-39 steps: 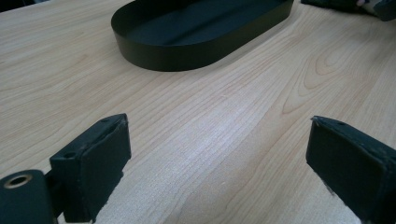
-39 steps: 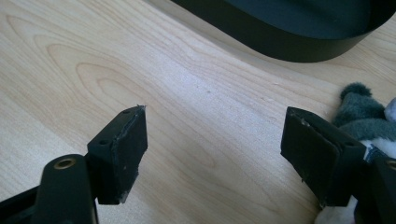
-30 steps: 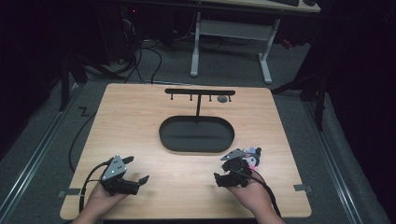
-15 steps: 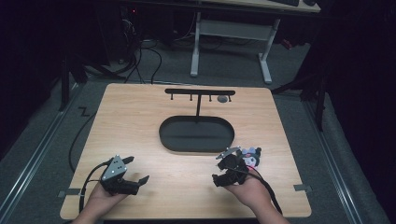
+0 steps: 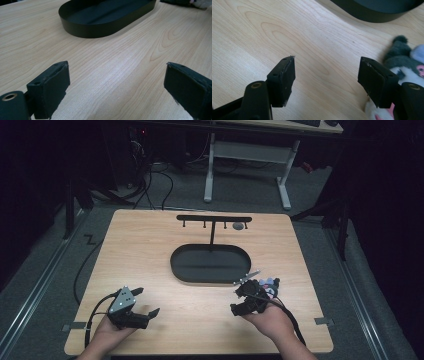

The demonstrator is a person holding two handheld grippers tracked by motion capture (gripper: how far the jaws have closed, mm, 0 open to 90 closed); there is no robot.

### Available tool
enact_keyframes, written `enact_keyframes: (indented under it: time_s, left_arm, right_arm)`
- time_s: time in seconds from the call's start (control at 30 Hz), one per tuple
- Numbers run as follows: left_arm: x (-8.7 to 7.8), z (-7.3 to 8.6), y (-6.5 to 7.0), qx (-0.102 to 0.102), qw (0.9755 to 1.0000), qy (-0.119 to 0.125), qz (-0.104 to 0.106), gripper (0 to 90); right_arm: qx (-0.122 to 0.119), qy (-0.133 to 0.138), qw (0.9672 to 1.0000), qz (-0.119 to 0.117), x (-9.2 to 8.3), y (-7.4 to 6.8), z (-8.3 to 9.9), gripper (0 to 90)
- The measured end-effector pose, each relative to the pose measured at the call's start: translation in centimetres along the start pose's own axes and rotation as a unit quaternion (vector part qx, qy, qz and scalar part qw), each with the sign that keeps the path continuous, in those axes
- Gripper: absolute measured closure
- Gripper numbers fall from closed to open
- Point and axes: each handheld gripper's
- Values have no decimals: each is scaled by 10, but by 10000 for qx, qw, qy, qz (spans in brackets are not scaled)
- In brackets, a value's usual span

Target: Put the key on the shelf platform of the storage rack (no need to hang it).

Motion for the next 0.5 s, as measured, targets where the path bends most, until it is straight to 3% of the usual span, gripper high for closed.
enact_keyframes:
  time_s: [0.23,0.5]
  left_arm:
    - [0,0,0,0,10000,0,1,74]
    - [1,0,1,-3,10000,-5,11,74]
  right_arm:
    - [74,17,9999,130,-12,11,3,303]
    - [324,15,9990,316,-26,31,13,302]
Point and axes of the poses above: each handheld gripper's, and its own axes: x roughly forward along the jaws, z roughly out of its underside, y roughly to its right, and after that the axes turned 14 degrees about x, right-handed
